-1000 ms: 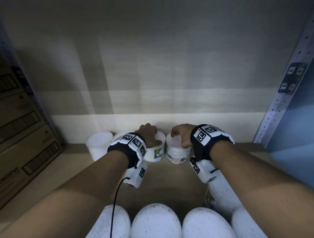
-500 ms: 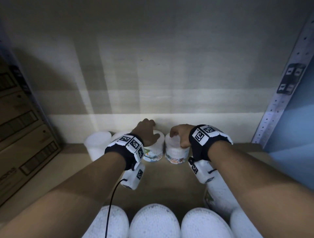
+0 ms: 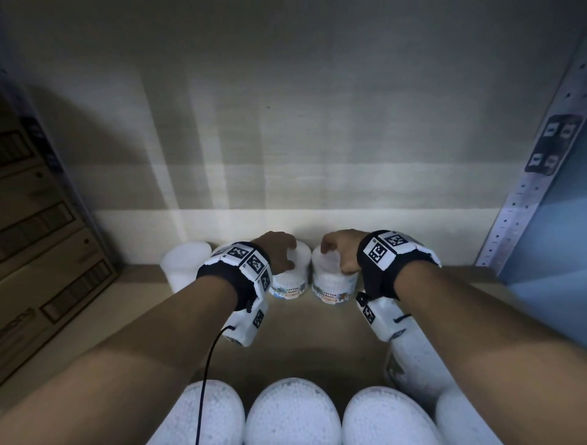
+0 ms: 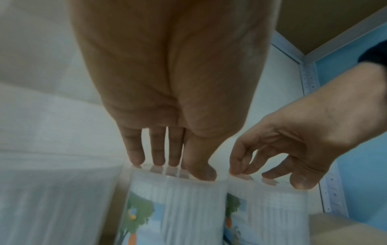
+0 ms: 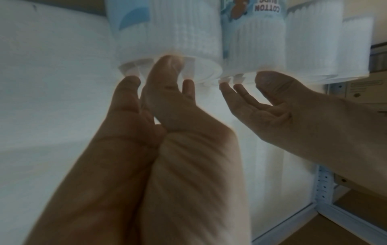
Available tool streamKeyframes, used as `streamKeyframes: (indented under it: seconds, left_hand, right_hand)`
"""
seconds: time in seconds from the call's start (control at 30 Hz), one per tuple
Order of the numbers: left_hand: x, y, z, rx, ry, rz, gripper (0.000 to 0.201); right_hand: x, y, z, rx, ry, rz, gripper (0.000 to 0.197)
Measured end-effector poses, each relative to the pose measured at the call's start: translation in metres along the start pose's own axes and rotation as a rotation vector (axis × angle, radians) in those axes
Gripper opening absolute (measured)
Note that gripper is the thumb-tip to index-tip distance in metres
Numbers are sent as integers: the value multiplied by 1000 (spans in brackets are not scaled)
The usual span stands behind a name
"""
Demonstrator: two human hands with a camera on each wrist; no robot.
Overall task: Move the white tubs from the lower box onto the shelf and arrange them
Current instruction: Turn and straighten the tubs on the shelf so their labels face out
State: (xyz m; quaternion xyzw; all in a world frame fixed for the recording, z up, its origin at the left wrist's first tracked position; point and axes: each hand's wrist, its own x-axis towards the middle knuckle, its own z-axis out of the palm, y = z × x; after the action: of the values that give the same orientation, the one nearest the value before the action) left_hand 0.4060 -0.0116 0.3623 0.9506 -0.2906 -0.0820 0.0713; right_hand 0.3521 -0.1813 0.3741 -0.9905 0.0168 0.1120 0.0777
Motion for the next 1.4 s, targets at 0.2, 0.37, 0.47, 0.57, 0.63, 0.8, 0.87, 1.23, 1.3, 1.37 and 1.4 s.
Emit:
streamKeyframes:
  seconds: [0.2, 0.37, 0.47, 0.57, 0.63, 0.8, 0.87, 1.23, 1.3, 1.37, 1.4]
  left_hand:
    - [0, -1, -5, 19, -55, 26, 52]
    - [0, -3, -7, 53, -19, 9, 55]
    - [0, -5, -4, 66, -30, 14, 56]
    - [0, -7, -2, 62, -14, 25, 55]
    - [-1, -7, -2, 57, -13, 26, 54]
    - [-8, 4, -8, 139, -60, 64, 56]
    - [-13, 12, -12, 187, -95, 92, 58]
    - [-73, 44, -4, 423, -175, 89, 56]
    - [-84, 48, -2, 417, -171, 74, 57]
    - [-96, 49, 0, 408, -187, 100, 66]
    - [-101, 49, 1, 404, -192, 101, 71]
  right_hand:
    - [5, -1, -10, -10, -89, 20, 60]
    - [11, -8, -1, -127, -14, 82, 60]
    - [12, -8, 4, -188, -2, 71, 64]
    - [10, -8, 1, -193, -5, 43, 60]
    - [9, -5, 0, -174, -22, 44, 59]
    - [2, -5, -4, -160, -74, 42, 62]
    - [-6, -11, -5, -167, -109, 43, 62]
    - [-63, -21, 15, -242, -122, 48, 64]
    - [-76, -22, 18, -199, -110, 37, 64]
    - [-94, -27, 20, -166, -140, 4, 60]
    - [-98, -27, 22, -153, -148, -5, 59]
